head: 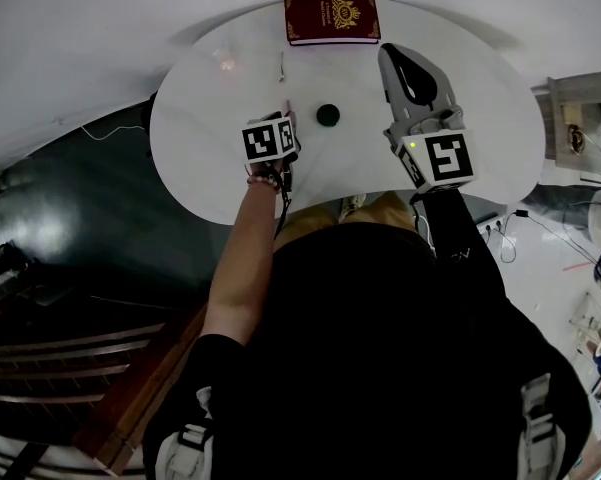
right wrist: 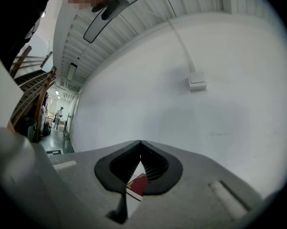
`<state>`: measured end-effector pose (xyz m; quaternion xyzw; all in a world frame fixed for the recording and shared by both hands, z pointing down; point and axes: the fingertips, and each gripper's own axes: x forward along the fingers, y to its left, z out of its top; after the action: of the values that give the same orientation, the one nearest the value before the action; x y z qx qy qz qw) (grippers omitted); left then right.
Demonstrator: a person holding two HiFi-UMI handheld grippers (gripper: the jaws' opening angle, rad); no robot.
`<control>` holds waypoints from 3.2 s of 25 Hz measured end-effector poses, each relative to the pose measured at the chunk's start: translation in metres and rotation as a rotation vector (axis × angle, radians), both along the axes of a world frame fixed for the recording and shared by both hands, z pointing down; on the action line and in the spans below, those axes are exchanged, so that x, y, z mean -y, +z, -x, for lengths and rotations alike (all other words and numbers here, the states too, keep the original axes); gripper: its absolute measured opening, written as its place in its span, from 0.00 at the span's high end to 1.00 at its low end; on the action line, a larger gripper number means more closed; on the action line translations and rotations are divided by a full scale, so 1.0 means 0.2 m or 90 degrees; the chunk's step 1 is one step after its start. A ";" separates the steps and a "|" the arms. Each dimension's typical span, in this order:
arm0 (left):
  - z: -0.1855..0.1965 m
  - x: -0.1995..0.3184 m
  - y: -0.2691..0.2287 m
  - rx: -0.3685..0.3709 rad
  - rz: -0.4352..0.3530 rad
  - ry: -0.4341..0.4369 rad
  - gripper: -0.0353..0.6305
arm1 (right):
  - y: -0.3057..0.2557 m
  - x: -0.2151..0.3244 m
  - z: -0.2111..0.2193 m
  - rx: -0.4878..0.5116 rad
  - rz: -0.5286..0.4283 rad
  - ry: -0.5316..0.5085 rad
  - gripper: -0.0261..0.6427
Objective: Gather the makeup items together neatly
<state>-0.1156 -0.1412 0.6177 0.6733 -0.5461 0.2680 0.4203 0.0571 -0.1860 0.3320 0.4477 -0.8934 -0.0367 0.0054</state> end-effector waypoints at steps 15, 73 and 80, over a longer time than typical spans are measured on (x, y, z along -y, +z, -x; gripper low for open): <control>0.06 0.12 -1.35 0.268 -0.512 -0.009 0.79 | -0.14 0.05 0.00 0.033 -0.041 -0.057 0.95; 0.09 0.34 -0.78 0.220 -0.317 0.028 0.88 | -0.07 0.13 -0.16 0.042 0.000 -0.007 0.95; 0.10 0.12 -1.10 0.221 -0.413 -0.018 0.88 | -0.11 0.07 -0.04 0.046 -0.022 -0.050 0.95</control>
<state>-0.1358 -0.1642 0.3975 0.7084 -0.6751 0.1855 0.0897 0.0643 -0.2000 0.3099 0.4131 -0.9093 -0.0358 -0.0361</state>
